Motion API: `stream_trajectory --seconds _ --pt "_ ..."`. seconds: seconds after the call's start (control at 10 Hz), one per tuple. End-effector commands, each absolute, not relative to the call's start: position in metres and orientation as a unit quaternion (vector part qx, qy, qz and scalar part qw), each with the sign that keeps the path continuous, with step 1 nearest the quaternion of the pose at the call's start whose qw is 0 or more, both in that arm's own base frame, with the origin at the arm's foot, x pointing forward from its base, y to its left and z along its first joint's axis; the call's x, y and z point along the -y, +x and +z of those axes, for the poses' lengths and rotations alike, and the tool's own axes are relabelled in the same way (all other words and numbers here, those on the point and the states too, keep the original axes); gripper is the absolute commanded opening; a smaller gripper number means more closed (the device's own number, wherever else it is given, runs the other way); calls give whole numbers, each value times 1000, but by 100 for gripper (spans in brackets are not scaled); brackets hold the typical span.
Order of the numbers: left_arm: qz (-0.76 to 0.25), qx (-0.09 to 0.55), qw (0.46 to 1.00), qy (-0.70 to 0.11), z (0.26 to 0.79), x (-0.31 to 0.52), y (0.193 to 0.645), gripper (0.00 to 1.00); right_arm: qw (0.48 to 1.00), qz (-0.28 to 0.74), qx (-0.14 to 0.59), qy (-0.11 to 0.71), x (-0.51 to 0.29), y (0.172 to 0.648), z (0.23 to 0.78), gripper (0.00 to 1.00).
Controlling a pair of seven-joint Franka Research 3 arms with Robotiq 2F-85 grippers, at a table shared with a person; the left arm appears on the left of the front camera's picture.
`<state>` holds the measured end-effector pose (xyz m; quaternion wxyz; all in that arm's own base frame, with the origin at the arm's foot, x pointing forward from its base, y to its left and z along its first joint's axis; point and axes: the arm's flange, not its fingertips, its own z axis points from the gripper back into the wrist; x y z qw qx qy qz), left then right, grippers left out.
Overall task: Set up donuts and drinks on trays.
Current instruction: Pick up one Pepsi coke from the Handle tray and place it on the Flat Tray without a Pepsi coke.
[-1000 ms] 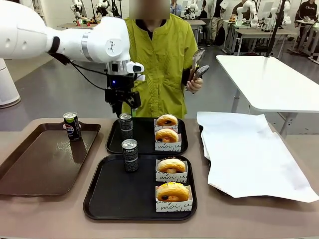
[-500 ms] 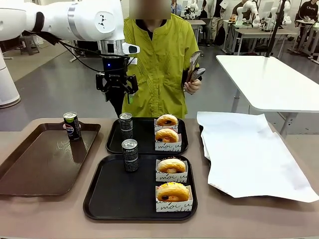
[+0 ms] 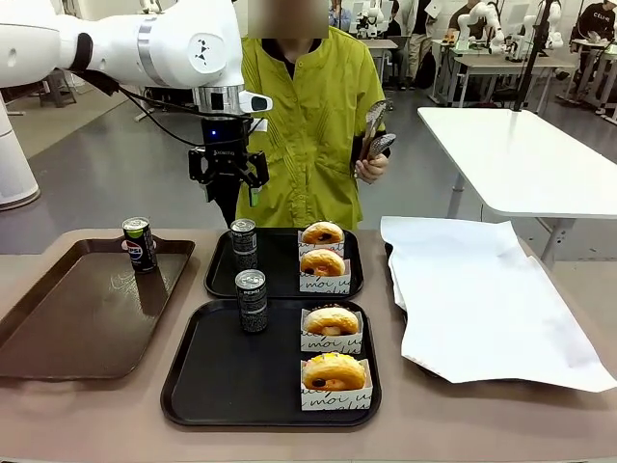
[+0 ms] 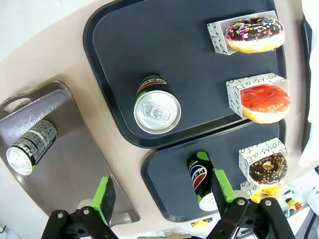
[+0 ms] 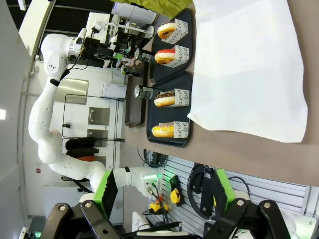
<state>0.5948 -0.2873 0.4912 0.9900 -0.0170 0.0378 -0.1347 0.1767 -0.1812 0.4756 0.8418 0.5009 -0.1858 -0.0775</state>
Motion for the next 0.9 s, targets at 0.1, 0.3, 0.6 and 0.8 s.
stream_trajectory --seconds 0.1,0.3,0.6,0.8 --pt "-135 -38 990 -17 491 287 595 100 837 -70 191 508 181 177 475 100" --pt "-113 -21 985 -131 502 217 534 100 837 -70 191 508 181 177 475 100" --pt "-59 24 972 -225 510 100 485 100 837 -70 191 508 181 177 475 100" --pt "-32 51 940 -337 487 29 472 100 837 -70 191 508 181 177 475 100"
